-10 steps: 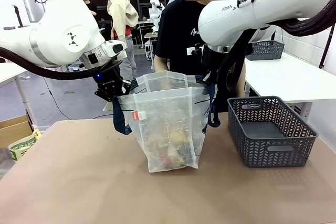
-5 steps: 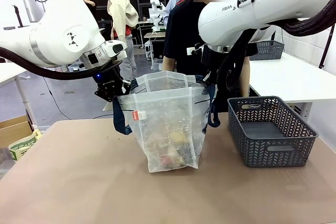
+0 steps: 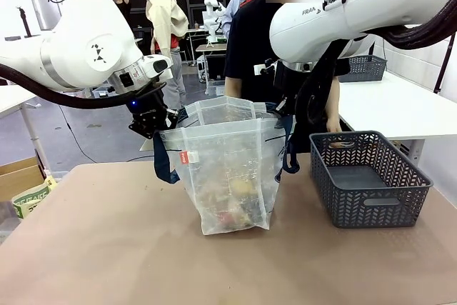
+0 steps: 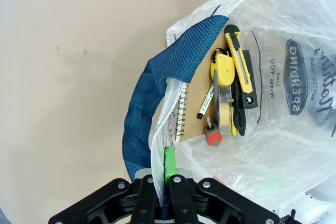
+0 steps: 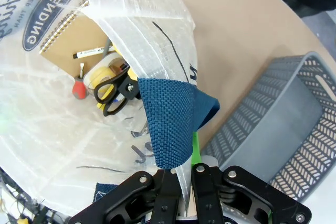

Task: Transfer purchased items from the store into the shopping bag.
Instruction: Move the Reusable shopping bag to the right side of the table.

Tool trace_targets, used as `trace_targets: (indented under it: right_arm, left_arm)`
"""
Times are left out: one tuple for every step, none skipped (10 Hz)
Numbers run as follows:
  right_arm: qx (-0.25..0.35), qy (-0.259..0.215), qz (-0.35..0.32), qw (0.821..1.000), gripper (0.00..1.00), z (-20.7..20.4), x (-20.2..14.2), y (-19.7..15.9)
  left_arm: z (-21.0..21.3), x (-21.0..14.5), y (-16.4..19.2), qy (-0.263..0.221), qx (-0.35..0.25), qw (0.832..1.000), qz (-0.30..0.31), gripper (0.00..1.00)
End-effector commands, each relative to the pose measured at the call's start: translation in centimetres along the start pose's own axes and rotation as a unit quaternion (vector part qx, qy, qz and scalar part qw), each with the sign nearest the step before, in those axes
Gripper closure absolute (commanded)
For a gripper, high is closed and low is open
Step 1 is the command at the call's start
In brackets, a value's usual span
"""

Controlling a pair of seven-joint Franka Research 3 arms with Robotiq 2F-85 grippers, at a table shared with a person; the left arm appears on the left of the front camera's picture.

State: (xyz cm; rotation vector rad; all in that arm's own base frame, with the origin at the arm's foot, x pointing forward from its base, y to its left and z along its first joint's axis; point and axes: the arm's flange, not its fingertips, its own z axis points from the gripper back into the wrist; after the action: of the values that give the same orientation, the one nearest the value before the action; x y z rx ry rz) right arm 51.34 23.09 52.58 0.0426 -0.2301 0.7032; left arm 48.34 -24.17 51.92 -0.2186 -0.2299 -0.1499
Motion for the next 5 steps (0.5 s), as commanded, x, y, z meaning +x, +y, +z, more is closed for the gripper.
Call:
trace_targets:
  right_arm:
    - [-0.002,-0.002,-0.002,1.000,1.00,0.12,-0.14,-0.25]
    - [-0.002,-0.002,-0.002,1.000,1.00,0.12,-0.14,-0.25]
    - [-0.002,-0.002,-0.002,1.000,1.00,0.12,-0.14,-0.25]
    - [-0.002,-0.002,-0.002,1.000,1.00,0.12,-0.14,-0.25]
    - [-0.002,-0.002,-0.002,1.000,1.00,0.12,-0.14,-0.25]
  left_arm:
    - [0.12,0.00,0.26,-0.003,0.001,1.000,0.003,1.00]
    - [0.12,0.00,0.26,-0.003,0.001,1.000,0.003,1.00]
    - [0.12,0.00,0.26,-0.003,0.001,1.000,0.003,1.00]
    - [0.12,0.00,0.26,-0.003,0.001,1.000,0.003,1.00]
    - [0.12,0.00,0.26,-0.003,0.001,1.000,0.003,1.00]
